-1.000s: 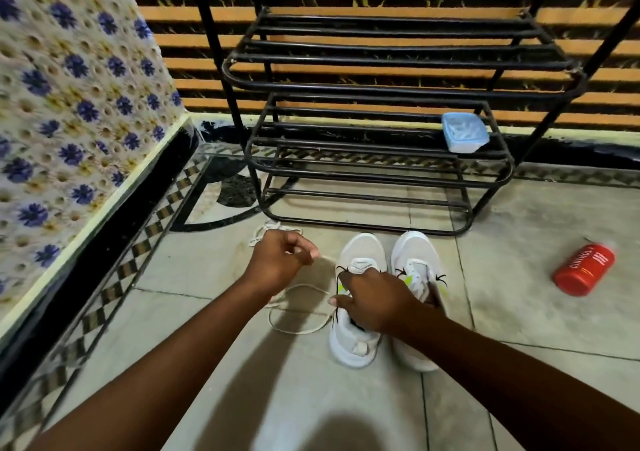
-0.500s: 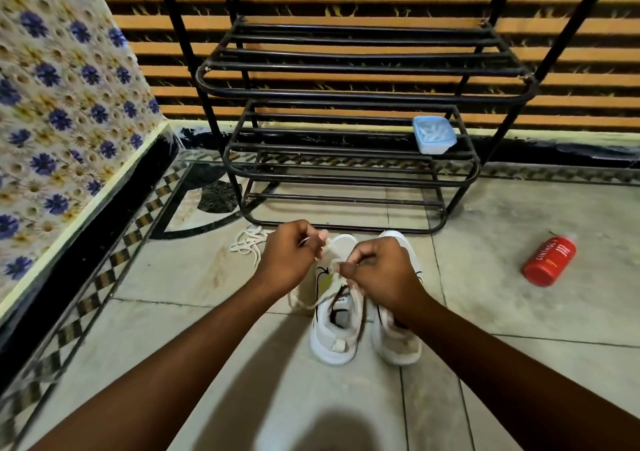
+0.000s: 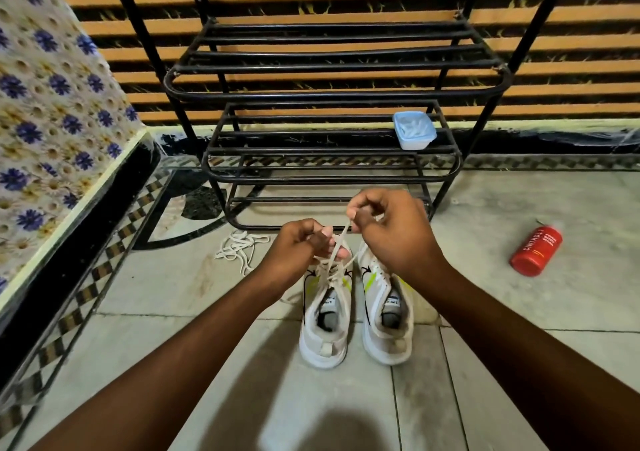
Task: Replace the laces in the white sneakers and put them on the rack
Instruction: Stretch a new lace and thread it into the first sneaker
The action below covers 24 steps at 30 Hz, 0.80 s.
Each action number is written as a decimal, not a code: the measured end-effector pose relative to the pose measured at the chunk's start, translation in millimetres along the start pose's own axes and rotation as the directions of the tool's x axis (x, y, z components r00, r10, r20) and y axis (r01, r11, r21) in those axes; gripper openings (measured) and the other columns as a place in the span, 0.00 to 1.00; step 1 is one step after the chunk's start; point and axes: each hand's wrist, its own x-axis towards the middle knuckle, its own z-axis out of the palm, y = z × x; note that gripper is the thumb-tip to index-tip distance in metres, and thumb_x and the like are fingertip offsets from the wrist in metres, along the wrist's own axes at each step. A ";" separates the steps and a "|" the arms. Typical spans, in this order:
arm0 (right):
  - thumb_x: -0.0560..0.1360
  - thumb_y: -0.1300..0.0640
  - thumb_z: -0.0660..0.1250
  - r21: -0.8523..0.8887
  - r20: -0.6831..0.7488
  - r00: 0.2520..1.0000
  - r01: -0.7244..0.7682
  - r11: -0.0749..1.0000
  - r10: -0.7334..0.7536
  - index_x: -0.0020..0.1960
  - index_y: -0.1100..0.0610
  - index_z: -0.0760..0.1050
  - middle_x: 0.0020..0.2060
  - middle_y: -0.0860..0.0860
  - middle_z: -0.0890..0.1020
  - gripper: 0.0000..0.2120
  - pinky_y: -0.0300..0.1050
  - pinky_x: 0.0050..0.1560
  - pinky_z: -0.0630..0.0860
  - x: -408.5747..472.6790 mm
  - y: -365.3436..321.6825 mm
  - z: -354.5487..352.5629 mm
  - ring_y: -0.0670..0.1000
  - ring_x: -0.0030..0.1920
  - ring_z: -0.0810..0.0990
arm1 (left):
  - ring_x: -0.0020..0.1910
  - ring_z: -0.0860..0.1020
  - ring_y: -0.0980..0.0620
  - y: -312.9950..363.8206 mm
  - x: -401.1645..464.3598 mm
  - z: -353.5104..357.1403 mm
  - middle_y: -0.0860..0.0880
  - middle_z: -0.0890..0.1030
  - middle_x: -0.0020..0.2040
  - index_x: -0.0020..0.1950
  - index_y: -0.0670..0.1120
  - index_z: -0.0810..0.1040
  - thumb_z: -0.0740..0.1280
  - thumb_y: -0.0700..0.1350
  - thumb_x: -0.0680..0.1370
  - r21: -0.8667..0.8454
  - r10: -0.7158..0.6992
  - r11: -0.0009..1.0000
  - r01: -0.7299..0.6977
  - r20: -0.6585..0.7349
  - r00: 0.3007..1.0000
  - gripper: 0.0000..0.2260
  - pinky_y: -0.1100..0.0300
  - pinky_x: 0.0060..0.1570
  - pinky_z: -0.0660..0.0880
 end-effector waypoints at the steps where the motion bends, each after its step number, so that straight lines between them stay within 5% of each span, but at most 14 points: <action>1: 0.76 0.63 0.68 0.019 -0.011 1.000 -0.013 1.000 0.013 0.41 0.53 0.81 0.30 0.49 0.82 0.09 0.48 0.44 0.82 0.9 2.4 0.0 0.49 0.36 0.84 | 0.47 0.87 0.42 -2.2 1.1 -1.1 0.41 0.88 0.44 0.47 0.41 0.75 0.62 0.44 0.86 -0.018 -0.017 1.000 0.017 -0.005 1.000 0.11 0.54 0.47 0.78; 4: 0.78 0.64 0.66 0.045 -0.035 0.999 -0.038 0.998 0.040 0.42 0.55 0.82 0.32 0.48 0.82 0.09 0.38 0.38 0.76 2.0 7.5 0.3 0.42 0.31 0.81 | 0.40 0.84 0.47 -6.3 1.6 -3.5 0.43 0.85 0.40 0.48 0.38 0.75 0.61 0.45 0.87 -0.013 -0.023 1.000 0.023 -0.011 1.000 0.12 0.52 0.46 0.76; 8: 0.76 0.64 0.69 -0.059 -0.014 0.999 -0.052 0.997 0.051 0.42 0.55 0.84 0.36 0.41 0.83 0.08 0.26 0.47 0.68 5.3 15.0 -0.1 0.35 0.42 0.79 | 0.36 0.78 0.54 -5.1 -2.5 -5.1 0.47 0.81 0.37 0.44 0.37 0.77 0.67 0.44 0.84 0.045 0.031 0.999 -0.030 -0.025 0.999 0.13 0.64 0.36 0.71; 12: 0.76 0.62 0.70 -0.095 0.125 0.989 -0.071 0.993 0.083 0.44 0.52 0.85 0.39 0.41 0.84 0.07 0.33 0.45 0.71 8.7 29.4 8.5 0.39 0.44 0.80 | 0.31 0.76 0.59 -4.7 -6.0 -1.8 0.45 0.82 0.36 0.40 0.34 0.82 0.72 0.38 0.80 0.046 0.074 0.996 -0.071 -0.066 0.995 0.10 0.69 0.34 0.70; 17: 0.71 0.35 0.66 -0.166 0.248 0.960 -0.087 0.982 0.127 0.47 0.31 0.82 0.46 0.44 0.82 0.08 0.57 0.56 0.74 3.0 50.7 35.1 0.50 0.53 0.73 | 0.37 0.80 0.55 -10.8 -7.6 -0.6 0.48 0.82 0.35 0.35 0.39 0.86 0.74 0.33 0.74 0.128 0.093 0.989 -0.079 -0.108 0.990 0.07 0.64 0.39 0.73; 21: 0.74 0.50 0.75 -0.016 0.253 0.965 -0.070 0.997 0.072 0.44 0.45 0.86 0.40 0.45 0.86 0.01 0.52 0.50 0.74 2.5 46.5 35.4 0.50 0.44 0.76 | 0.40 0.80 0.55 -10.8 -7.8 -1.2 0.47 0.81 0.38 0.35 0.38 0.86 0.73 0.30 0.70 0.129 0.090 0.989 -0.071 -0.147 0.985 0.07 0.63 0.39 0.74; 24: 0.72 0.50 0.77 -0.030 0.255 0.963 -0.082 0.996 0.087 0.43 0.44 0.85 0.42 0.47 0.84 0.02 0.49 0.47 0.71 2.3 49.4 35.7 0.47 0.45 0.74 | 0.41 0.81 0.52 -11.9 -6.9 -2.3 0.40 0.83 0.40 0.34 0.37 0.85 0.74 0.30 0.72 0.095 0.104 0.992 -0.087 -0.188 0.977 0.08 0.63 0.41 0.75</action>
